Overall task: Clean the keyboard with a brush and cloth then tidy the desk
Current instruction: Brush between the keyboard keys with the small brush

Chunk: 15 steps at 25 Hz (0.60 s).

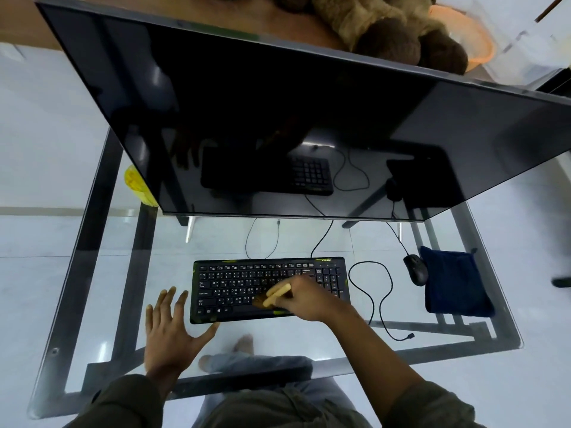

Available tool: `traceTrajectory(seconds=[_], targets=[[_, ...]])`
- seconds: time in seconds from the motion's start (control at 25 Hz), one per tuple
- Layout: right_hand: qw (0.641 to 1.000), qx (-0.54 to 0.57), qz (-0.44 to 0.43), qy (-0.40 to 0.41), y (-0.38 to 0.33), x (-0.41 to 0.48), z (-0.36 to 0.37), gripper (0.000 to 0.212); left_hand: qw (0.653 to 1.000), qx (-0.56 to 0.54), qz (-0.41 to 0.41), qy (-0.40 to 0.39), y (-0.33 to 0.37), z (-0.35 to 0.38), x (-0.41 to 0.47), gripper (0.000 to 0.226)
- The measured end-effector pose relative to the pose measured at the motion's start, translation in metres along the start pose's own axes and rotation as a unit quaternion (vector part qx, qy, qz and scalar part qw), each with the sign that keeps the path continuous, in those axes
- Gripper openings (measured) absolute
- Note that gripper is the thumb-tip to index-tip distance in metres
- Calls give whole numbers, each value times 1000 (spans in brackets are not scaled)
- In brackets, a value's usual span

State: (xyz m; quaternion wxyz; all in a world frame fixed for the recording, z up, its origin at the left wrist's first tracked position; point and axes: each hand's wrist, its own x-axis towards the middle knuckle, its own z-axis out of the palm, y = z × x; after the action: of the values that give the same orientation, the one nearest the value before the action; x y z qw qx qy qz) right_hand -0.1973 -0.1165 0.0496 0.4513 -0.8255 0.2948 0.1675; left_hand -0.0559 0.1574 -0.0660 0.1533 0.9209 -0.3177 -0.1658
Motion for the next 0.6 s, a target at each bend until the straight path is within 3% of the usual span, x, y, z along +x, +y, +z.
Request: traceTrajectory(seconds=[0.08,0.12,0.2,0.24,0.36,0.48,0.52,0.6], targets=[[996,2,-3,88,-2,2,1,24,1000,2,2,5,1,1,0,104],[996,-1,-5,91,-3,5,0,24,1000,1,2,6,1,2,0,104],[1000,-9,-12,1,-8,7,1,24,1000,2,1,4,-1,1,0,104],[1000,-7,-15,-8,-10,7,2,24,1000,3,0,3,-2,1,0,104],[993,-1,-10,121,-11,12,-1,24,1000,5,0,3,0,3,1,105],[999,-23,-14,-29,-14,15,2,22,1000,2,2,1,-3,3,1,105],[999,-29,-13,-34,-17,15,5,23,1000,2,3,1,-4,3,1,105],[998,-12,-17,61,-20,17,5,24,1000,5,3,5,-2,4,1,105]])
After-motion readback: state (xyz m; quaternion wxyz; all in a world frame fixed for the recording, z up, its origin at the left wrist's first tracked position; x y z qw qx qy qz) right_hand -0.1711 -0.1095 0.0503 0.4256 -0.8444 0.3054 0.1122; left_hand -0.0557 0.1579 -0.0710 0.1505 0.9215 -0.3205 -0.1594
